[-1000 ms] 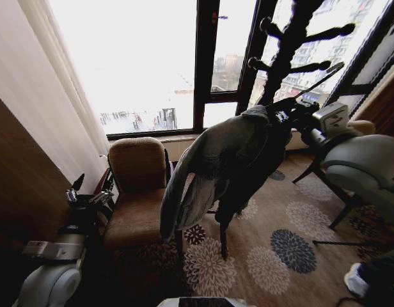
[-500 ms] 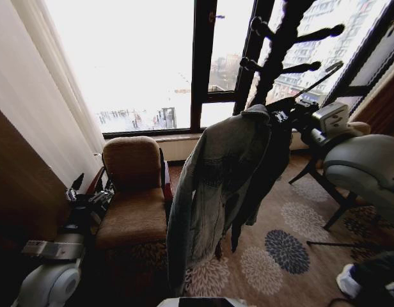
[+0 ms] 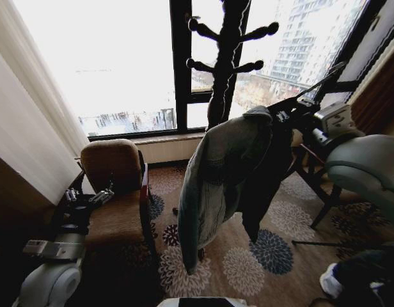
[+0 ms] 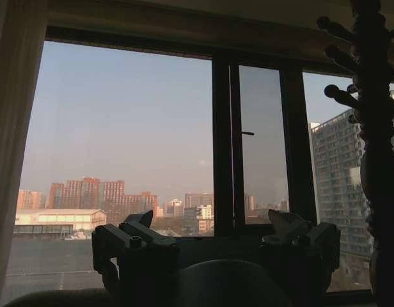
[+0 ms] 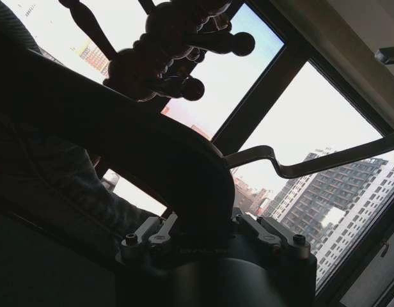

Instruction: Pick up the clothes from the bed and hang them on the clothes hanger.

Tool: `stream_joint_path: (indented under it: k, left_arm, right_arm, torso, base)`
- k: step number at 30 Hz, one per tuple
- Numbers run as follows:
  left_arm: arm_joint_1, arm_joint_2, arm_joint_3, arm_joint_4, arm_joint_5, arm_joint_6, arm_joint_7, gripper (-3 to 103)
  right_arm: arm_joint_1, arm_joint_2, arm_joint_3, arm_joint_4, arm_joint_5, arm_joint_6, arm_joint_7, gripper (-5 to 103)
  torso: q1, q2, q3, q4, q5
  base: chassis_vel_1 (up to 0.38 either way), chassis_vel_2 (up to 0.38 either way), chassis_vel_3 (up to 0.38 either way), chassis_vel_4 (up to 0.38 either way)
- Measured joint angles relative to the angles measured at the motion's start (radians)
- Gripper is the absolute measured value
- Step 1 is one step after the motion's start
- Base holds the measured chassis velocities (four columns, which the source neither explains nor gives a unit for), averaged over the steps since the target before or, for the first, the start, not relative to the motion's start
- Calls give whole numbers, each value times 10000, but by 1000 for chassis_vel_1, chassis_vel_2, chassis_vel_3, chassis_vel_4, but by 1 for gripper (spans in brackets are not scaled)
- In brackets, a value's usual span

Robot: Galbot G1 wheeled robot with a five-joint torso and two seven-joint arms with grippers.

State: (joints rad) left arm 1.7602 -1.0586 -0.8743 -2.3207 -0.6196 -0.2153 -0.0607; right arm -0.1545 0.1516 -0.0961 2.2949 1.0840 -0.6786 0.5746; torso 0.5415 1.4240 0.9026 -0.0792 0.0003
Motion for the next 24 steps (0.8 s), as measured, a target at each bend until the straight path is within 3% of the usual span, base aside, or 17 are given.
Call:
stream_joint_path:
  k: [1, 4, 6, 16, 19, 24]
  left_arm:
    - [0, 0, 0, 0, 0, 0, 0, 100]
    - [-57, 5, 69, 93, -16, -29, -3, 100]
    - [-125, 8, 119, 133, -29, -45, -3, 100]
    - [-125, 48, 48, 143, -206, -95, 32, 100]
    - [12, 50, -61, 190, -282, -175, 85, 100]
    - [59, 38, -101, 271, -327, -255, 117, 100]
  right_arm:
    - [0, 0, 0, 0, 0, 0, 0, 25]
    - [170, -308, 109, 155, 1459, -179, 587, 25]
    - [288, -530, 164, 171, 2139, -202, 767, 25]
    - [543, -707, 169, 136, 3675, -482, 721, 25]
    - [582, -773, 169, 87, 3465, -517, 514, 25]
    - [698, -1053, 149, -198, 2216, -453, -518, 25]
  torso:
    - [0, 0, 0, 0, 0]
    - [-2, 1, -2, 8, -27]
    - [-1, 2, -2, 13, -18]
    - [0, 0, 0, 1, 9]
    - [0, 0, 0, 4, 1]
    - [-1, 1, -1, 8, -12]
  base:
    - [0, 0, 0, 0]
    - [0, 0, 0, 0]
    - [29, 25, -20, -14]
    - [15, 16, -3, -8]
    - [0, 0, 0, 0]
    - [0, 0, 0, 0]
